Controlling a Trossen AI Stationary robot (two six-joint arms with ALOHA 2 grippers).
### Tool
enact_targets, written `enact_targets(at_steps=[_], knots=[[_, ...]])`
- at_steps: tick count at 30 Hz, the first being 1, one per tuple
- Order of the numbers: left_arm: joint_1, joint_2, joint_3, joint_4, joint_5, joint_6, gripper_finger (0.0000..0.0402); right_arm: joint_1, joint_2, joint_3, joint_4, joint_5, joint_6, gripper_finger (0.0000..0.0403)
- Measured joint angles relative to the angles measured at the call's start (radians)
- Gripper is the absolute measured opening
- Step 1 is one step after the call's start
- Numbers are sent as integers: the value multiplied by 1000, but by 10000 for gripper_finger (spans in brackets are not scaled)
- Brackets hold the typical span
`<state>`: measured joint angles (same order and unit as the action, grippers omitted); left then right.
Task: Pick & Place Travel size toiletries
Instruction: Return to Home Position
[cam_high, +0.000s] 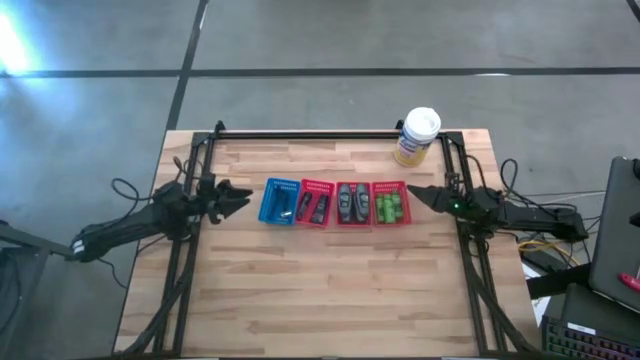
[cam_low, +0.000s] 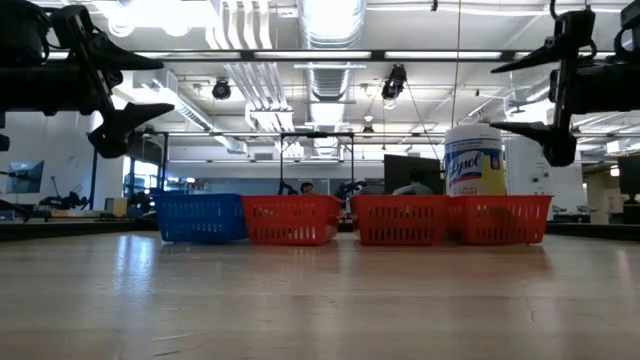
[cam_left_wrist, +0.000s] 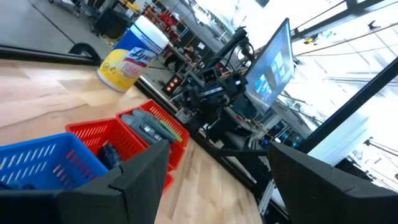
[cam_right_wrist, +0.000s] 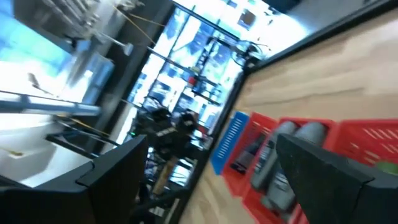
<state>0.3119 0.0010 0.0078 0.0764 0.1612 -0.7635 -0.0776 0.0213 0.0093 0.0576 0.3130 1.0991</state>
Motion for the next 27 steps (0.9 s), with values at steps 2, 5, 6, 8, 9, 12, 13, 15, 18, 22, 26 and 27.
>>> enact_targets(at_steps=[2, 5, 6, 8, 9, 12, 13, 15, 18, 22, 26, 27], knots=[[1, 0, 0, -6, 0, 0, 280, -1, -21, 0, 2, 1, -2, 355], [4, 0, 0, -6, -2, 0, 280, -8, -21, 1, 16, 0, 1, 359], [6, 0, 0, -6, -2, 0, 280, -12, -21, 1, 16, 0, -1, 359], [19, 0, 0, -6, -2, 0, 280, -28, -21, 0, 17, 0, 0, 357], [28, 0, 0, -6, -2, 0, 280, -39, -21, 1, 17, 0, 0, 356], [71, 0, -1, -6, -2, 0, 280, -84, -21, 1, 15, 0, 1, 348], [87, 0, -1, -6, -2, 0, 280, -101, -21, 1, 14, 0, 1, 345], [110, 0, -1, -6, -2, 0, 280, -135, -21, 0, 12, 0, -2, 339], [116, 0, -1, -6, -3, 0, 280, -166, -21, 0, 5, 0, -1, 330], [116, 0, -1, -6, -5, 0, 280, -172, -21, 0, 5, 0, 1, 321], [116, 0, -2, -6, -5, 0, 280, -172, -21, 0, 6, 0, 1, 312], [116, 0, -2, -6, -5, 0, 280, -172, -21, 0, 6, 0, 0, 310]])
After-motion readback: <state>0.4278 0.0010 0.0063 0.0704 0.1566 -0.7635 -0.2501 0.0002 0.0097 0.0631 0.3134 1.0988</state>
